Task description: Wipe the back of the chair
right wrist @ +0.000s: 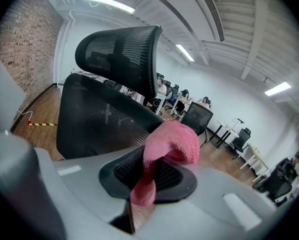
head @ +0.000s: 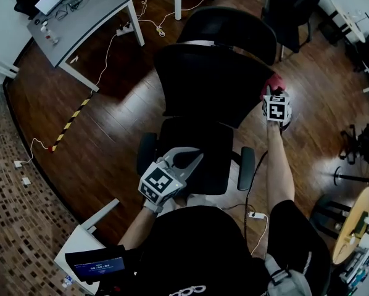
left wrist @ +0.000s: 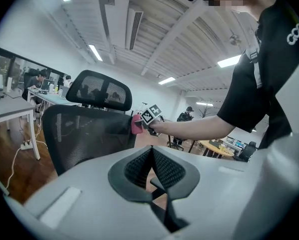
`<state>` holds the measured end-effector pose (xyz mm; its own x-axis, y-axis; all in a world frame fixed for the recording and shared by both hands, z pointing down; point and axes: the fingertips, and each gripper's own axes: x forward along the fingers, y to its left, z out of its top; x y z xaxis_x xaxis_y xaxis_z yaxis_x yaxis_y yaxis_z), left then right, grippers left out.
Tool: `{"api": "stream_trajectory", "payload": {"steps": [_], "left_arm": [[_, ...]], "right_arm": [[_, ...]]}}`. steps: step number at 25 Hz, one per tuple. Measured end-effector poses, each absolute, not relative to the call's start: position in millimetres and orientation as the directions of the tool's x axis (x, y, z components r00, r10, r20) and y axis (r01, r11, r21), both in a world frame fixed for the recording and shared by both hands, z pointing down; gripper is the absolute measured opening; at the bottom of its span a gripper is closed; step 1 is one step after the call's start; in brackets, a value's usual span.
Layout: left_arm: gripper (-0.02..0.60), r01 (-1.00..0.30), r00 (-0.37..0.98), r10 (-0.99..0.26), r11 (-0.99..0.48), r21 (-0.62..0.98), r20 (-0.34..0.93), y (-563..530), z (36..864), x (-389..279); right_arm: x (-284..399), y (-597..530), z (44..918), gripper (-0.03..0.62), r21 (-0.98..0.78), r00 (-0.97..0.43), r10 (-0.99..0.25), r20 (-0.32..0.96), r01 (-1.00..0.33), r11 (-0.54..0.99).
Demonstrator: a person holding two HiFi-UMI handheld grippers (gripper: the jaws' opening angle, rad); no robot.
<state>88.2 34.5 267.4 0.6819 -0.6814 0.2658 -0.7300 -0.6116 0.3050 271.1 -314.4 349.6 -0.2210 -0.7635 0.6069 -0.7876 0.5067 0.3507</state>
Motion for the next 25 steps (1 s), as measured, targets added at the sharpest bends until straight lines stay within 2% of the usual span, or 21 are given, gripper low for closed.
{"api": "stream_trajectory", "payload": {"steps": [9, 25], "left_arm": [[-0.008, -0.744, 0.661, -0.709, -0.579, 0.334, 0.244, 39, 269, 51], [-0.008, -0.773, 0.613, -0.76, -0.52, 0.364, 0.217, 53, 274, -29]], "right_arm": [[182, -311, 354, 0.044, 0.367, -0.288, -0.734, 0.615, -0.719, 0.59], [-20, -275, 351, 0.044, 0.384, -0.451, -0.662, 0.599, -0.563, 0.732]]}}
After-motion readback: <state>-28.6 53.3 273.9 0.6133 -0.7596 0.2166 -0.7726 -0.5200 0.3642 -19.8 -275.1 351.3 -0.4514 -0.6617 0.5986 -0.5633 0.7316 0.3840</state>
